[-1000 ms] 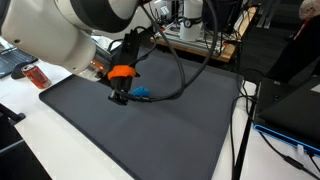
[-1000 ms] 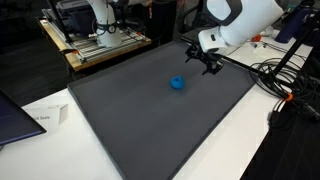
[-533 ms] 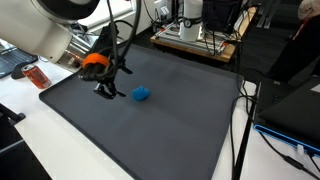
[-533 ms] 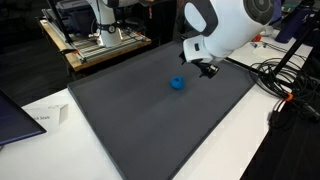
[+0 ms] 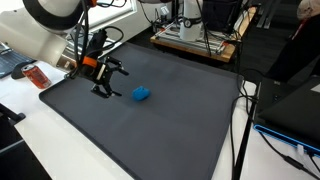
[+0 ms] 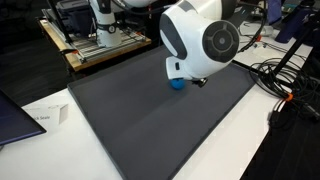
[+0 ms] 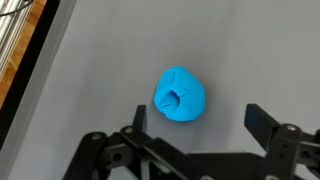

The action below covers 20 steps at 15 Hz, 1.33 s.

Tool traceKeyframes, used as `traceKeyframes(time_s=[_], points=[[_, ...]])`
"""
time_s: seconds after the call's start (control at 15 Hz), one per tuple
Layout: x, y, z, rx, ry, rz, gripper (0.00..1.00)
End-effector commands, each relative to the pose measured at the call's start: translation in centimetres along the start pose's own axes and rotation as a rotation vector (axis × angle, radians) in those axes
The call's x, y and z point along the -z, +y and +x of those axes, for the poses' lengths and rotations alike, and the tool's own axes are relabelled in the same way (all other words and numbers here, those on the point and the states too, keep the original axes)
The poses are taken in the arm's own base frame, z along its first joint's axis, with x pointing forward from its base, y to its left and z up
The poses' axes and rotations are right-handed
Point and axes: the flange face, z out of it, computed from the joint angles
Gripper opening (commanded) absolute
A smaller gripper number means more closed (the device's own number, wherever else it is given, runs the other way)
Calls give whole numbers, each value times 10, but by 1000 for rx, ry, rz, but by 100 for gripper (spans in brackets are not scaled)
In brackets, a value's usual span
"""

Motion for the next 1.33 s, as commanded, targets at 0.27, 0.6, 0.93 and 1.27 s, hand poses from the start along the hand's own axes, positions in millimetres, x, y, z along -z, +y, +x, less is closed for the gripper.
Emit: traceKeyframes(time_s=[0.27,0.6,0.93,1.27], points=[[-15,3,49,62,-97,28,100],[-26,4,75,148,-112,44,100],[-35,-2,95,282,-95,101,100],[-26,-6,104,406,-35,163,100]])
